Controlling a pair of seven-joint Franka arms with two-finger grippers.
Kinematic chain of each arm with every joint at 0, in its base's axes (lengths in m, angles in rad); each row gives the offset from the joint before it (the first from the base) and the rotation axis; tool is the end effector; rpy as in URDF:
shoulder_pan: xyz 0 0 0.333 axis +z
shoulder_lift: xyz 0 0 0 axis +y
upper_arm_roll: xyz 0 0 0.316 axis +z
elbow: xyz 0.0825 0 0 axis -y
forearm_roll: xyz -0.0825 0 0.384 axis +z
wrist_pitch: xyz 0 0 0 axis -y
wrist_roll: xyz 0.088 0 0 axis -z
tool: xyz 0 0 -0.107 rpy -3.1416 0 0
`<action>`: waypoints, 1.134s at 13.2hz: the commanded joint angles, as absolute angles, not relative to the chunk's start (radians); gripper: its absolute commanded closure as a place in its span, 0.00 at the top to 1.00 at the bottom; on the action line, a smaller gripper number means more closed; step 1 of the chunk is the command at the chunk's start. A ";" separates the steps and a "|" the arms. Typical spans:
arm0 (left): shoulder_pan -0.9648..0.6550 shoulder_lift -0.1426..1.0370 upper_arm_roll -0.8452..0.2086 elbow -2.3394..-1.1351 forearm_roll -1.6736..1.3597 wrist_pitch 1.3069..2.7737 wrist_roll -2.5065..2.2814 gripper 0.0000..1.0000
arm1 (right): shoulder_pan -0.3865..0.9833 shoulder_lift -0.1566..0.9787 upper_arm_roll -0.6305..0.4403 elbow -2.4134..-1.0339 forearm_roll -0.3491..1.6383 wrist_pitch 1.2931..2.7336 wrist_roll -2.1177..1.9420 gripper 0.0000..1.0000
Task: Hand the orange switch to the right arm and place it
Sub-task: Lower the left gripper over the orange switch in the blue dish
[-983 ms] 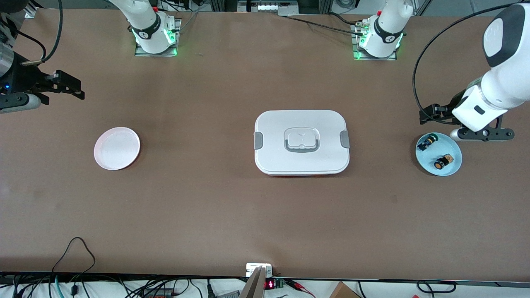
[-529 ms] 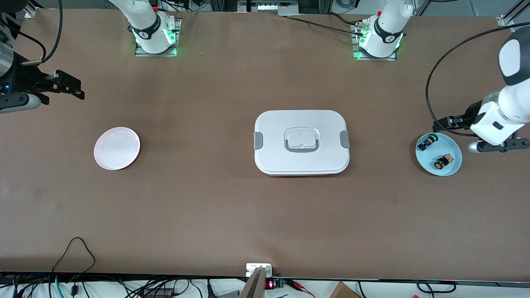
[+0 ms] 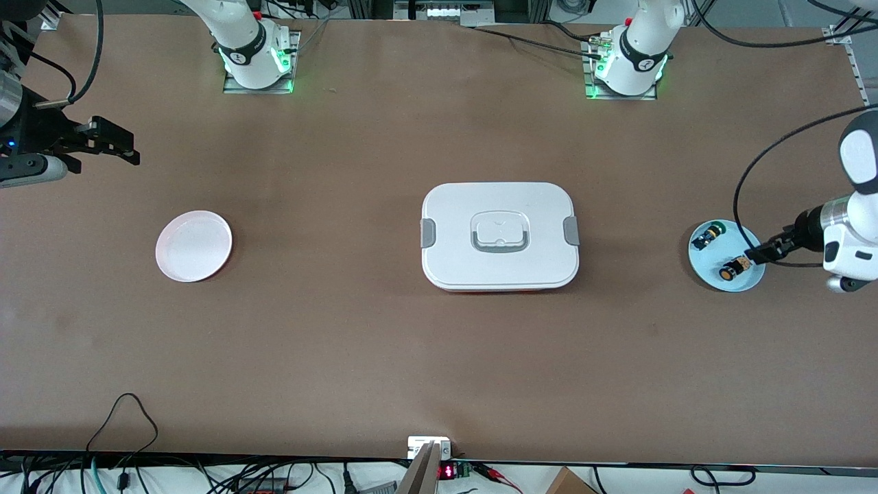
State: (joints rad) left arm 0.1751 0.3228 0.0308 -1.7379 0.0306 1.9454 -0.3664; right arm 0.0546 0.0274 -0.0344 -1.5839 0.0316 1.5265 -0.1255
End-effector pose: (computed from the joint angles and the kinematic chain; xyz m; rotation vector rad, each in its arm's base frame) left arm 0.6178 0.1296 0.3823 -2.9704 -0.8516 0.1729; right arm 0.5566 0.0150 0.5995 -3.0956 -0.2260 0.1290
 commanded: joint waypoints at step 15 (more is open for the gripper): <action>0.321 0.531 0.018 -1.917 0.051 2.451 -0.275 1.00 | 0.046 0.029 -0.029 -1.568 0.043 1.516 -0.127 1.00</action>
State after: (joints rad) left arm 0.3136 0.5503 0.0225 -1.8960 0.0388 2.4425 -0.2875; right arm 0.0546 0.0274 -0.0344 -1.5836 0.0316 1.5265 -0.1255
